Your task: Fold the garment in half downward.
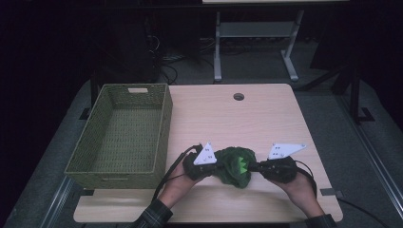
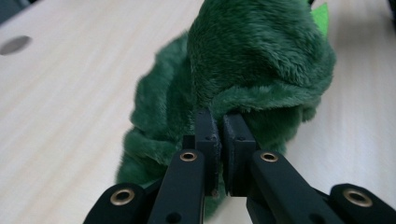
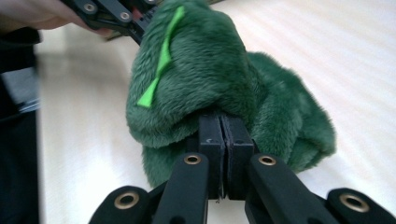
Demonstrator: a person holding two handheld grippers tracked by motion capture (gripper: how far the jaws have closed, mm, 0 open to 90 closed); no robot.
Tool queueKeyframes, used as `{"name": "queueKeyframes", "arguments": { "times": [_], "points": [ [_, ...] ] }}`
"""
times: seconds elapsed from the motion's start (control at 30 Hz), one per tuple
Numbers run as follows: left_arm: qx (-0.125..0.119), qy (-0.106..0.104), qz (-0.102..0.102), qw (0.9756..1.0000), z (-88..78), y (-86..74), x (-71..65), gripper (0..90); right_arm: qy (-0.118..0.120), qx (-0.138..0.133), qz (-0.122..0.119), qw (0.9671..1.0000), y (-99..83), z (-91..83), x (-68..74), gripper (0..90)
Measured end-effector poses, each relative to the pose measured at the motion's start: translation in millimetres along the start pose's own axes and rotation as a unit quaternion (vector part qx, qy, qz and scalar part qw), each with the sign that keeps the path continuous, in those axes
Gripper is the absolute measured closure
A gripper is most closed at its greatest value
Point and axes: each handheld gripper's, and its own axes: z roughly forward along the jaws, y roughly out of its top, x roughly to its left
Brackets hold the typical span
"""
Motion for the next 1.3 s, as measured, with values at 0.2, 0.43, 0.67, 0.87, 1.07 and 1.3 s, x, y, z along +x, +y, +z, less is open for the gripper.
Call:
{"name": "queueKeyframes", "arguments": {
  "times": [0.2, 0.43, 0.67, 0.87, 1.07, 1.3],
  "points": [
    [0.017, -0.025, 0.013, 0.9995, 1.8, -17.2, -13.1, 85.9, 0.035, 0.041, -0.009, 0.9985, -10.9, 8.4, 16.4, 88.1],
    [0.046, -0.043, 0.019, 0.9978, 10.5, -30.5, -14.9, 86.7, 0.04, 0.097, -0.006, 0.9944, -23.2, 24.1, 18.8, 88.8],
    [0.061, -0.04, 0.03, 0.9969, 15.5, -36.5, -20.2, 87.3, 0.027, 0.122, -0.005, 0.9922, -29.7, 27.9, 16.7, 89.1],
    [0.068, -0.01, 0.02, 0.9975, 25.0, -30.4, -3.4, 86.8, 0.008, 0.117, -0.006, 0.993, -27.0, 36.5, 13.6, 89.0],
    [0.043, -0.004, -0.016, 0.9989, 21.0, -27.9, 6.3, 71.4, 0.006, 0.096, 0.003, 0.9953, -23.7, 37.3, 11.3, 77.1],
    [0.039, -0.005, -0.027, 0.9989, 4.6, -23.5, -2.4, 53.3, 0.0, 0.055, 0.02, 0.9983, -20.2, 8.7, 11.9, 57.8]
  ]
}}
